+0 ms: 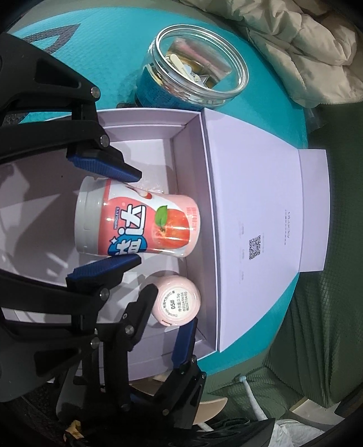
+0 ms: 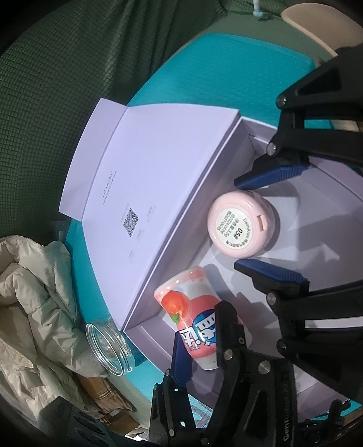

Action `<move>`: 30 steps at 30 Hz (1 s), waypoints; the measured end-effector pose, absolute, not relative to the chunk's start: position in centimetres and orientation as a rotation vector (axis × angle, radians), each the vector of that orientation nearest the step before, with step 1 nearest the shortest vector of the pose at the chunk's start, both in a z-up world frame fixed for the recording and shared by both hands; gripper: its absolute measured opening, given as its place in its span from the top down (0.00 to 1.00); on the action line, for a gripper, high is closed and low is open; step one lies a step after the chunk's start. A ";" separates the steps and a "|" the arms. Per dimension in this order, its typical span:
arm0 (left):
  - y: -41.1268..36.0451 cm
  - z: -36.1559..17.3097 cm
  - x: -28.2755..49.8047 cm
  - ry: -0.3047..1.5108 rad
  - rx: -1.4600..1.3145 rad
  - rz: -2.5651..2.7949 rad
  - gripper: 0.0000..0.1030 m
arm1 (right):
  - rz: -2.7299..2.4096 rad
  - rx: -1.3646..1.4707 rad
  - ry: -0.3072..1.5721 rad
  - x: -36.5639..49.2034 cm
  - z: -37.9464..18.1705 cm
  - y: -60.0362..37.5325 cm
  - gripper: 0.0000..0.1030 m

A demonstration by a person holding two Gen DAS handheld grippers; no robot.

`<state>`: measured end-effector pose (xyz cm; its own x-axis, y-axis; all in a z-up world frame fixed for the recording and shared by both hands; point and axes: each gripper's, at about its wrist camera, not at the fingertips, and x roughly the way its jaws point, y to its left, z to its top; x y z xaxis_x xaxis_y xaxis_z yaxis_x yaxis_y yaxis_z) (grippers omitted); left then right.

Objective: Organize objects
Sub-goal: 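Lower the bottle with the left tool while the right tool lowers the compact into the box, then open both tools and withdraw them from the box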

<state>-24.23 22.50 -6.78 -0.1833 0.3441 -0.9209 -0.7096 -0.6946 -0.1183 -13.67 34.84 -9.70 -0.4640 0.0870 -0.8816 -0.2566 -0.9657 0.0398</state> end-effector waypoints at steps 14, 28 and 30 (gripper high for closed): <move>21.6 -7.1 -23.8 0.459 -1.336 2.010 0.45 | 2.489 -1.466 0.273 -13.0 -9.3 34.7 0.45; 18.8 -4.8 -22.4 0.393 -1.335 2.069 0.45 | 2.480 -1.363 0.277 -11.5 -5.4 33.7 0.39; 18.2 -4.0 -22.1 0.372 -1.325 2.087 0.45 | 2.485 -1.333 0.271 -11.2 -4.3 33.4 0.38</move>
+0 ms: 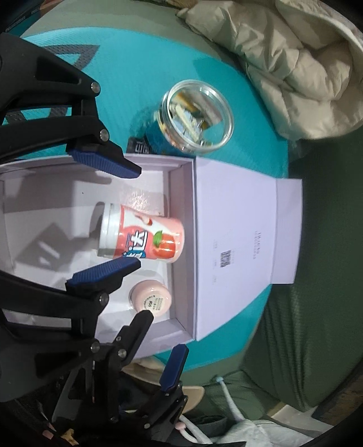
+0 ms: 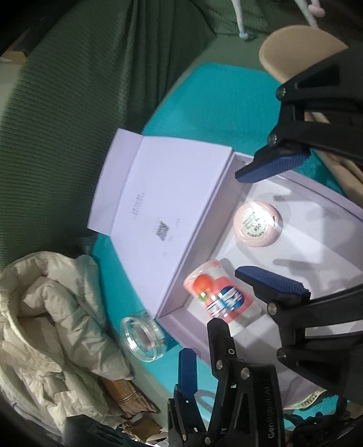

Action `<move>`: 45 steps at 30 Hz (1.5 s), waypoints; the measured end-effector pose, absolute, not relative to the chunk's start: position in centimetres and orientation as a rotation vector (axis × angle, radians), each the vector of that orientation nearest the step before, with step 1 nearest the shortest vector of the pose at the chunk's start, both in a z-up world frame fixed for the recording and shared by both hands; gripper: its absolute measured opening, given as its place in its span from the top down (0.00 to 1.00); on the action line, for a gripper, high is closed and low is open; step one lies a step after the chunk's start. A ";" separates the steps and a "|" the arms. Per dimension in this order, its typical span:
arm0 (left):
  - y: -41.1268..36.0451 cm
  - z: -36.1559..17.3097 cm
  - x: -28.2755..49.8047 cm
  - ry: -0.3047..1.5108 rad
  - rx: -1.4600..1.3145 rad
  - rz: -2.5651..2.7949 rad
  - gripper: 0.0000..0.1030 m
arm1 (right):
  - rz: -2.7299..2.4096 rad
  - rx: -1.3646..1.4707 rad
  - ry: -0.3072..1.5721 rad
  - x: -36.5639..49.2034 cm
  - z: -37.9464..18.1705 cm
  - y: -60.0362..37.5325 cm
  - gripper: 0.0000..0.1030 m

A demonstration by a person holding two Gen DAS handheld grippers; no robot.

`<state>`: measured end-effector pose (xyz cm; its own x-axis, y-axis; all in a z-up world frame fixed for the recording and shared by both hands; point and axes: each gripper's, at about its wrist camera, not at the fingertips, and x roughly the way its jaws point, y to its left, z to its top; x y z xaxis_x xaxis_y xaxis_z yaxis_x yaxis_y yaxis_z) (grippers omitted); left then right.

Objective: Organize objects
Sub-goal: 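Open both tools and withdraw them from the box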

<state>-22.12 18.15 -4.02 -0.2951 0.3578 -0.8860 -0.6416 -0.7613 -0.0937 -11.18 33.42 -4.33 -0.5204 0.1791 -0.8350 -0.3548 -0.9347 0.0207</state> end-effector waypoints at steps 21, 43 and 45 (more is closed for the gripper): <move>13.3 5.0 -15.2 0.358 -1.140 2.216 0.43 | 2.546 -1.127 0.190 -4.8 5.4 28.4 0.28; 9.0 6.5 -7.1 0.390 -1.061 2.277 0.36 | 2.563 -1.110 0.145 1.7 6.4 22.8 0.25; 8.5 6.2 -6.6 0.383 -1.077 2.267 0.36 | 2.566 -1.115 0.141 2.0 6.3 22.3 0.25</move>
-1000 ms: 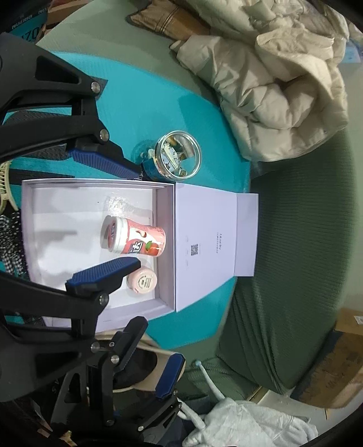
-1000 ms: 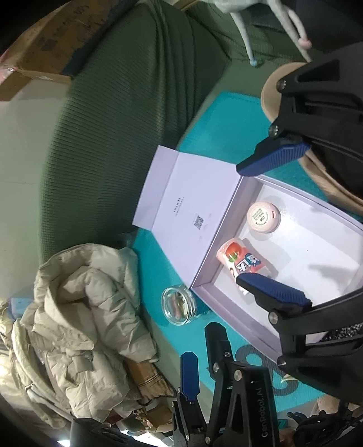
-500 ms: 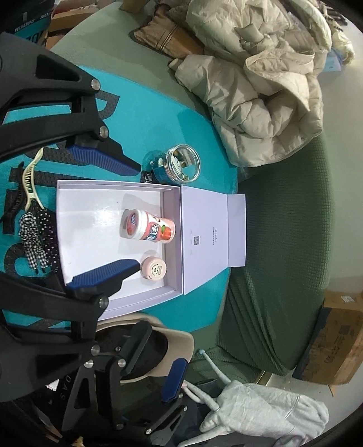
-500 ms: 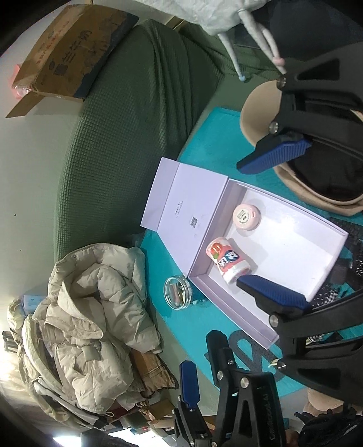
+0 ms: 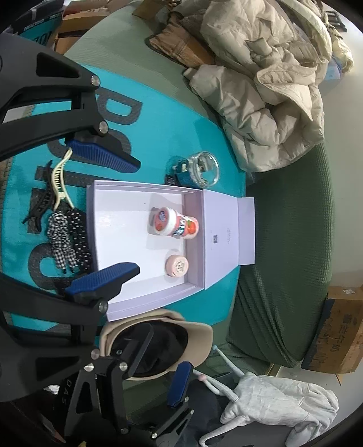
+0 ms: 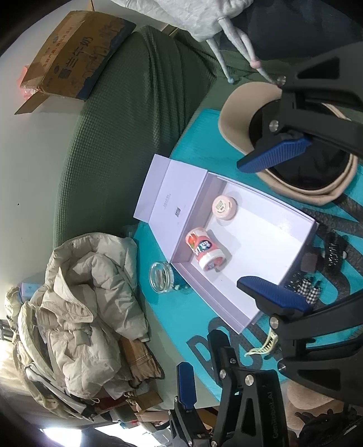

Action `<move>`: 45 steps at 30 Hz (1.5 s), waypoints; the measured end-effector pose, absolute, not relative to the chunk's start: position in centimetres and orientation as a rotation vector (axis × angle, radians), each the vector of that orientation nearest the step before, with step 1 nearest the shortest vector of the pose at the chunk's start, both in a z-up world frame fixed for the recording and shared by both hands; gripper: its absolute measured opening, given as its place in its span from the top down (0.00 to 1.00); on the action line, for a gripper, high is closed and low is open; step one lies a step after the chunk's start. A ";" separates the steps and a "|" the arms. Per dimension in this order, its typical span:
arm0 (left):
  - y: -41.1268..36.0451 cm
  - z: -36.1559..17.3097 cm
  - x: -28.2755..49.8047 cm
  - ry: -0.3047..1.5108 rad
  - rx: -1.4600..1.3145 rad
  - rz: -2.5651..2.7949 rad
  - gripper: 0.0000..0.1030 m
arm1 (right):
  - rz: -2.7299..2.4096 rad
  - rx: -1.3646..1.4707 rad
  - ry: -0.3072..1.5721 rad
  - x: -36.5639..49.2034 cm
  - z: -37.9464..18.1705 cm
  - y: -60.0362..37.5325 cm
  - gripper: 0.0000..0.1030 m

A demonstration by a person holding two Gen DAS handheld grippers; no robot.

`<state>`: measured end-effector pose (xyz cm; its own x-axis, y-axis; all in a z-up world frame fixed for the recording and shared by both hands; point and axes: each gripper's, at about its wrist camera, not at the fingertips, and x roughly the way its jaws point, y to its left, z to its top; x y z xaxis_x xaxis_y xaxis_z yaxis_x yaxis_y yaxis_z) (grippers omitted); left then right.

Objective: Organize objects
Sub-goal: 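Open both tools and withdraw them from the box, then move the right tool toward the black claw clip beside the box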

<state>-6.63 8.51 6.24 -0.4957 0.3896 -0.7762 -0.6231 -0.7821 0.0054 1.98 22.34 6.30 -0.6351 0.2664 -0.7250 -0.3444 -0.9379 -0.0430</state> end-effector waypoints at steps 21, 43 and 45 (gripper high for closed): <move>5.9 3.9 -2.5 0.389 -1.101 2.264 0.30 | 2.584 -1.183 0.165 5.1 3.2 19.0 0.24; 2.8 -1.8 -0.9 0.276 -1.256 2.266 0.29 | 2.653 -1.314 0.218 6.0 -2.1 16.1 0.24; 2.4 -2.3 -0.8 0.269 -1.270 2.282 0.29 | 2.650 -1.329 0.221 6.0 -2.7 15.9 0.24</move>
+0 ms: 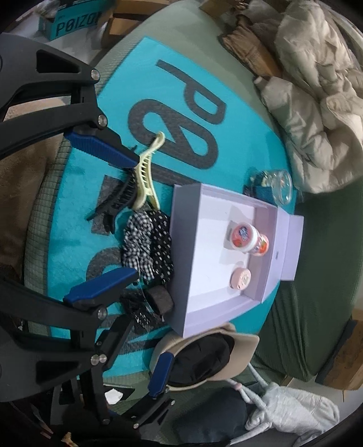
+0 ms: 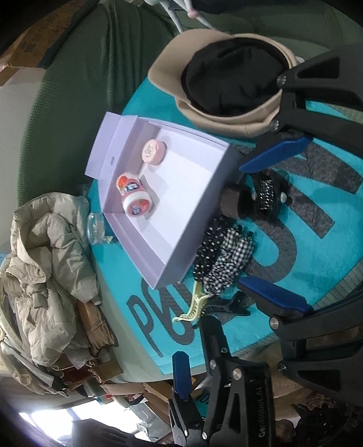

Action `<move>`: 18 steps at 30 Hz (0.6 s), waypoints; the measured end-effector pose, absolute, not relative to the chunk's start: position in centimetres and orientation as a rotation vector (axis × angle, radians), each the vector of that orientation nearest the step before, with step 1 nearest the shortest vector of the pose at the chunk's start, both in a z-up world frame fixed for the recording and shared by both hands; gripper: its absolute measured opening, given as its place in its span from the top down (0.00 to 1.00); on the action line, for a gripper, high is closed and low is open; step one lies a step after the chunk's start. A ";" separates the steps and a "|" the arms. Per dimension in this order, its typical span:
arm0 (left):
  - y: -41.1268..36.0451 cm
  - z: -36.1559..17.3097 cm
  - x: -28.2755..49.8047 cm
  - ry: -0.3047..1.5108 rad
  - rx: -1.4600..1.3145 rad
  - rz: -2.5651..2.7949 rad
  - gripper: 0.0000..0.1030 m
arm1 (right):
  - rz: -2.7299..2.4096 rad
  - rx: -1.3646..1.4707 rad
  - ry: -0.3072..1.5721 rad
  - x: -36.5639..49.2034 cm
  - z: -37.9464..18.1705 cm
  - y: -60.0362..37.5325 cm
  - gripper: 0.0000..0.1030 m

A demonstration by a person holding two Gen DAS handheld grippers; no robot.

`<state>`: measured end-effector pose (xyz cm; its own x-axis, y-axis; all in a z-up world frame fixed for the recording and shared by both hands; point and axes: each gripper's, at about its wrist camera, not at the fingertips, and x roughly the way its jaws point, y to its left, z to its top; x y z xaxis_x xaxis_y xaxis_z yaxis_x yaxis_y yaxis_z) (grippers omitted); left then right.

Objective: Organize objects
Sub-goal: 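Move the right tool toward the black claw clip beside the box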

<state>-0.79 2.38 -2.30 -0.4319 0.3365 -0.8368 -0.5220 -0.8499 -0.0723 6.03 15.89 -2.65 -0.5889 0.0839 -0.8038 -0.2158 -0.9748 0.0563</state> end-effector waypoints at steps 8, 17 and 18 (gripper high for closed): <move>0.9 -5.1 -1.0 0.193 -1.372 2.302 0.29 | 2.624 -1.348 0.252 6.3 -4.9 15.7 0.24; 0.7 -7.4 -1.4 0.115 -1.433 2.289 0.29 | 2.613 -1.336 0.296 6.3 -6.7 16.4 0.23; 0.7 -7.5 -1.5 0.109 -1.437 2.293 0.29 | 2.610 -1.331 0.297 6.3 -6.8 16.5 0.21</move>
<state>-1.50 0.71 -7.52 -0.3706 0.3150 -0.8738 -0.3967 -0.9043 -0.1578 6.35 16.50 -6.77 -0.5760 0.0832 -0.8132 -0.2636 -0.9606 0.0884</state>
